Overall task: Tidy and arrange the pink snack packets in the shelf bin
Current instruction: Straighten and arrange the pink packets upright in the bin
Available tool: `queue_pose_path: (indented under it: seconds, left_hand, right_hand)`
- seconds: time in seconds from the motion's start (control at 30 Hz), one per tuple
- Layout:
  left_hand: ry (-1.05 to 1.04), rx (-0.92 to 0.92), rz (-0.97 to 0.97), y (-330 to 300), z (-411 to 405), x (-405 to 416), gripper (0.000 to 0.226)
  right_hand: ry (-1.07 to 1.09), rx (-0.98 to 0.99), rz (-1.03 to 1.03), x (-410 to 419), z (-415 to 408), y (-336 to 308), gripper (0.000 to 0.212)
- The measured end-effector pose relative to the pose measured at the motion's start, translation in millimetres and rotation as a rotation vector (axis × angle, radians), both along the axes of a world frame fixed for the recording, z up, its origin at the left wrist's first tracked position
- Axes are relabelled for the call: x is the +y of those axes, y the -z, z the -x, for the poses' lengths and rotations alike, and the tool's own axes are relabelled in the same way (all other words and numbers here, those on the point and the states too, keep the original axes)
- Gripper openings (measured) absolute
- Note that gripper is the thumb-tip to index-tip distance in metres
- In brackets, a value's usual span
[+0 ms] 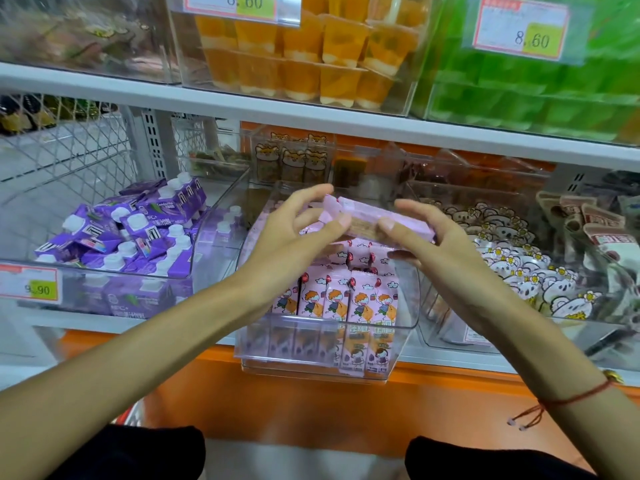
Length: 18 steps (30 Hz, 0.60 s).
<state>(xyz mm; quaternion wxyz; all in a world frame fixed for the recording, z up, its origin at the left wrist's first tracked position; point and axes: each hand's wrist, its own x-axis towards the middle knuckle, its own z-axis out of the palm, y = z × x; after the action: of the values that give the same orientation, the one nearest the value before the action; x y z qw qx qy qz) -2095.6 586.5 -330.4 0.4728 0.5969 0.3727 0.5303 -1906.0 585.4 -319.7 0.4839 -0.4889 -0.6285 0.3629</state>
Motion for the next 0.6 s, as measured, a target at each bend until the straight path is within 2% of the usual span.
queue_pose_path:
  seconds: [0.13,0.23,0.33,0.4,0.47,0.53,0.6]
  left_hand:
    - [0.028,0.022,-0.055,2.1,-2.8,-2.2,0.036]
    - [0.025,-0.034,-0.024,2.5,-0.8,0.6,0.033]
    - [0.020,-0.090,0.079,2.5,-1.6,2.2,0.031]
    - [0.020,-0.048,0.182,1.9,-2.5,2.4,0.044]
    - [0.049,0.033,0.237,1.6,-2.5,2.1,0.045]
    - [0.046,0.059,0.214,2.0,-1.1,3.3,0.040]
    - [-0.023,0.003,0.156,2.3,3.0,7.0,0.034]
  right_hand:
    - [-0.032,-0.047,-0.193,-5.1,-1.6,-4.2,0.030]
    - [0.014,-0.149,-0.338,-7.0,-1.7,-5.3,0.030]
    - [0.024,-0.211,-0.380,-6.8,0.9,-4.4,0.030]
    - [0.024,-0.242,-0.403,-7.2,2.4,-4.4,0.031]
    - [0.006,-0.278,-0.428,-7.6,3.8,-3.3,0.032]
    - [-0.025,-0.310,-0.441,-7.6,4.6,-1.0,0.034]
    - [-0.019,-0.364,-0.462,-5.5,3.1,1.9,0.038]
